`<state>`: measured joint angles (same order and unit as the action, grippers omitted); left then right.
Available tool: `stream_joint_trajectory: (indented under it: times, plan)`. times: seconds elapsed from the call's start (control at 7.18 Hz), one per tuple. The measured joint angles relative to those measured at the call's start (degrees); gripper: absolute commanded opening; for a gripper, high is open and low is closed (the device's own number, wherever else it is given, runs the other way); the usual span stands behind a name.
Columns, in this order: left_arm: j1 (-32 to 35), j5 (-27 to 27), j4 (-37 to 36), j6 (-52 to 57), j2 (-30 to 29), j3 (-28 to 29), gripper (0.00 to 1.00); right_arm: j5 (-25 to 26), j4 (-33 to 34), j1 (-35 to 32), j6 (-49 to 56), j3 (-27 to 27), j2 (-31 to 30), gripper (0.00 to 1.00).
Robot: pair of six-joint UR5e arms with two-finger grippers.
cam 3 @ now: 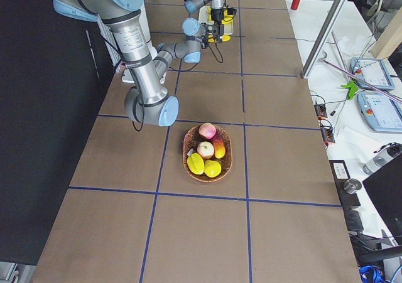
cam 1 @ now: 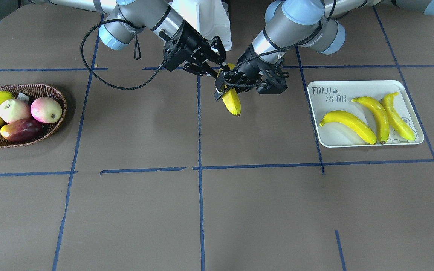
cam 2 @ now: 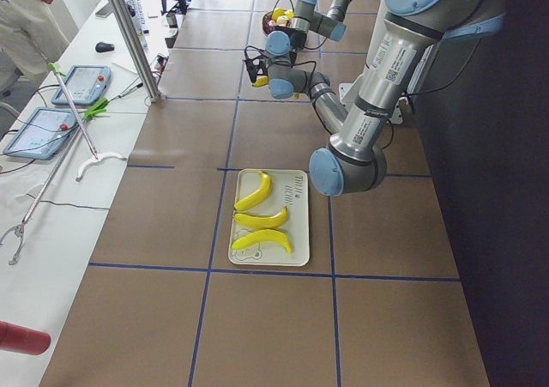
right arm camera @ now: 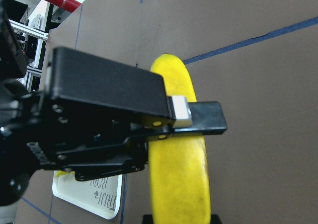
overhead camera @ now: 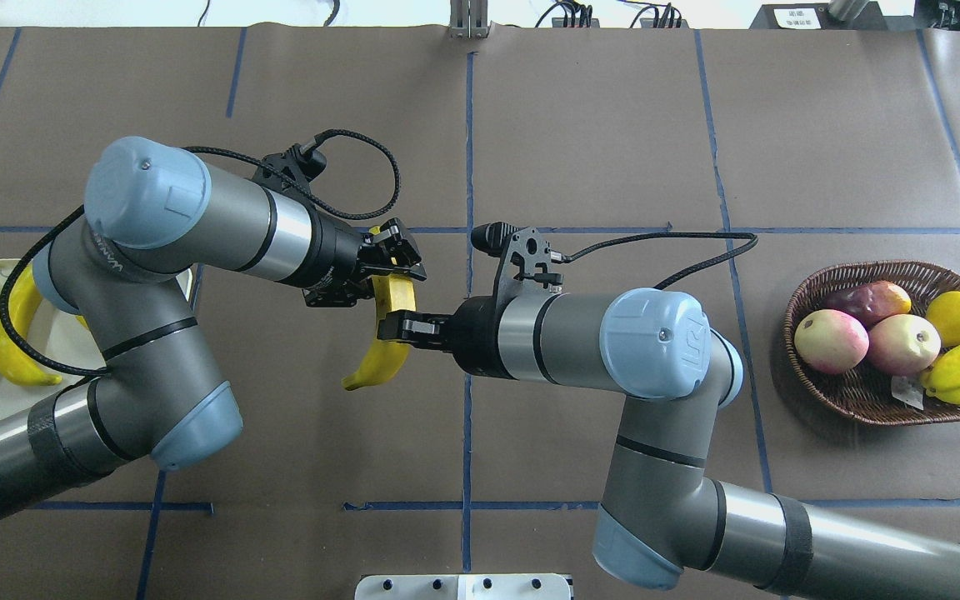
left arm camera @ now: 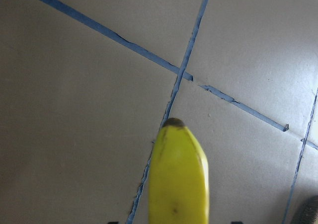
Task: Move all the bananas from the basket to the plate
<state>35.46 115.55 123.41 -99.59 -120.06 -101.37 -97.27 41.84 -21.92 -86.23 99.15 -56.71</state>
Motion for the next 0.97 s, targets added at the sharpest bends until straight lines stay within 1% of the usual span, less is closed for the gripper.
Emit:
stream_joint_trajectory:
  times: [0.14, 0.28, 0.7, 0.84, 0.97]
  plan:
    - [-0.02, -0.03, 0.05, 0.22, 0.02, 0.01, 0.0, -0.02, -0.04, 0.03, 0.17, -0.01, 0.01, 0.19]
    - [-0.02, -0.03, 0.08, 0.49, 0.07, 0.01, 0.0, -0.05, -0.15, 0.02, 0.29, -0.02, 0.02, 0.99]
    - [0.11, -0.05, 0.08, 0.71, 0.23, 0.04, 0.0, -0.9, -0.16, -0.59, 0.04, 0.15, -0.02, 1.0]
    - [0.17, -0.05, 0.08, 0.72, 0.31, 0.03, 0.0, -2.53, -0.01, -1.42, 0.0, 0.28, -0.18, 1.0]
    - [0.22, -0.06, 0.08, 0.76, 0.44, 0.03, 0.0, -5.54, 0.49, -2.82, -0.04, 0.48, -0.45, 1.0]
